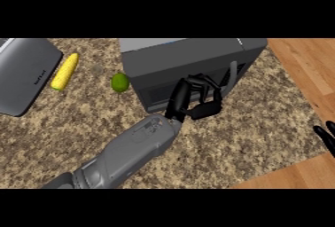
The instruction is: Pick up the milk, place it into the microwave and close the microwave
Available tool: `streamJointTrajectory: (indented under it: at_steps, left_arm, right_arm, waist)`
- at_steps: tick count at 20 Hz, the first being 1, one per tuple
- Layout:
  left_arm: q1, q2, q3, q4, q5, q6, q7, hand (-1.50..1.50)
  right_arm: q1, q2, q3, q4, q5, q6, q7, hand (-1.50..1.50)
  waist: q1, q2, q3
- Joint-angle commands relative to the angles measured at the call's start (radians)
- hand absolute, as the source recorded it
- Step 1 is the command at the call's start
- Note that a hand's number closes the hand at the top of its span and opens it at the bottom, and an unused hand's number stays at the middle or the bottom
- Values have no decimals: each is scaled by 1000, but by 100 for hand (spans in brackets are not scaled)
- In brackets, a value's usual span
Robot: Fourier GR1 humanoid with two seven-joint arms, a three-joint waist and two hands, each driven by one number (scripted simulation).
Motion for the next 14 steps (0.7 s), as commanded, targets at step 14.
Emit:
streamJointTrajectory:
  at_steps: [14]
  left_arm:
    - [-54,1,54,115,104,52,-123,150]
  right_arm:
    - [-21,-52,8,-53,-79,53,31,-150]
  waist:
    - [-21,24,-1]
